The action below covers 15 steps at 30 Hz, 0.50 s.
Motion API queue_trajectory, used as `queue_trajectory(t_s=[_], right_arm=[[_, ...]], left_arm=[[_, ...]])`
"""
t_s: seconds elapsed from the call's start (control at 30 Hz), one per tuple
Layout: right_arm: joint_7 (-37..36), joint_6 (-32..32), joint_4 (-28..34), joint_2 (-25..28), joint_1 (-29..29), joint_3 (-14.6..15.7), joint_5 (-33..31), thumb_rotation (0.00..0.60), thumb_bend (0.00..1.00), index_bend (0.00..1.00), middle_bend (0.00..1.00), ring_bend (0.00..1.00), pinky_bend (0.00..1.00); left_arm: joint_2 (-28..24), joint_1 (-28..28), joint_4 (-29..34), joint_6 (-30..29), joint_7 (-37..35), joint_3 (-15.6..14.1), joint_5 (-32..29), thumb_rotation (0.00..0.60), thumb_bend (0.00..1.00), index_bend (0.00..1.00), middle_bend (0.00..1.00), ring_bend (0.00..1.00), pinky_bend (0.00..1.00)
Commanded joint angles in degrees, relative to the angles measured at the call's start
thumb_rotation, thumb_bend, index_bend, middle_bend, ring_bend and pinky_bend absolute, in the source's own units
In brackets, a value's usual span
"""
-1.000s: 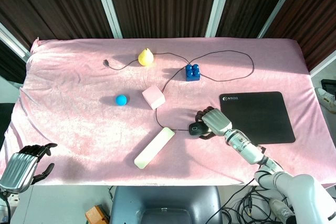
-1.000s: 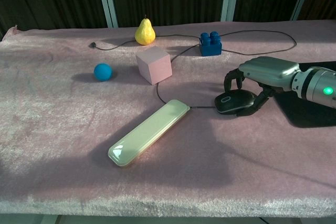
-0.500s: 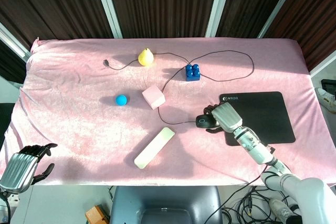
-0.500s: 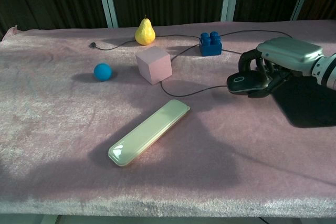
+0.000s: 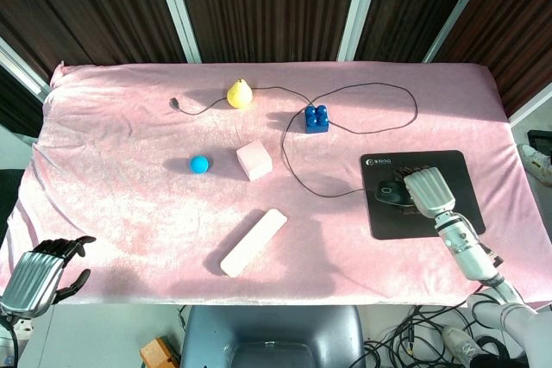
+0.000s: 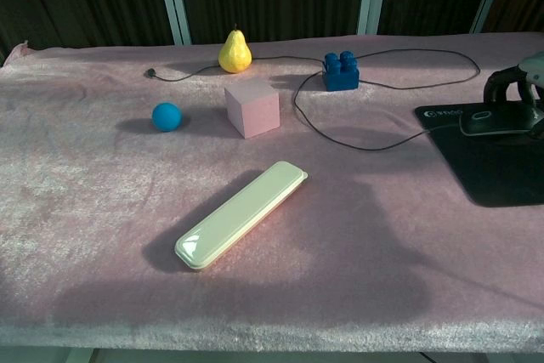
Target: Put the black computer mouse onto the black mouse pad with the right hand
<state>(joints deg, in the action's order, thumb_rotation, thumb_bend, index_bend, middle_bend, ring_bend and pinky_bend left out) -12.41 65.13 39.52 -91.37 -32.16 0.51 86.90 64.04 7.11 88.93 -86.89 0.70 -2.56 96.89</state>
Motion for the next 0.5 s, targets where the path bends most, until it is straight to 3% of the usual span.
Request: queue_trajectory(t_s=[0.03,0.33,0.5], right_arm=[[0.88,-0.37,-2.50,-0.34,1.85,-0.26,-1.22,0.600,0.33,0.74,0.57,0.64,0.69],[1.27,-4.90,-9.97,-3.12,3.46,0.38,-1.77,0.600,0.33,0.73,0.57,0.62,0.69],[0.25,-6.88,-12.92,-4.51,3.76,1.01,-1.20,0.600,0.33,0.67,0.57,0.57,0.64]], left_arm=[[0.02,0.05,0.02,0.11,0.03,-0.05,0.05,0.600,0.31,0.31,0.50,0.42,0.46],[0.09,0.37,0.08,0.89,0.11,-0.15,-0.05,0.600,0.31,0.31,0.50,0.42,0.46],[0.17,0.42,0.05,0.95,0.25,-0.09,-0.14,0.600,0.31,0.31,0.50,0.42,0.47]])
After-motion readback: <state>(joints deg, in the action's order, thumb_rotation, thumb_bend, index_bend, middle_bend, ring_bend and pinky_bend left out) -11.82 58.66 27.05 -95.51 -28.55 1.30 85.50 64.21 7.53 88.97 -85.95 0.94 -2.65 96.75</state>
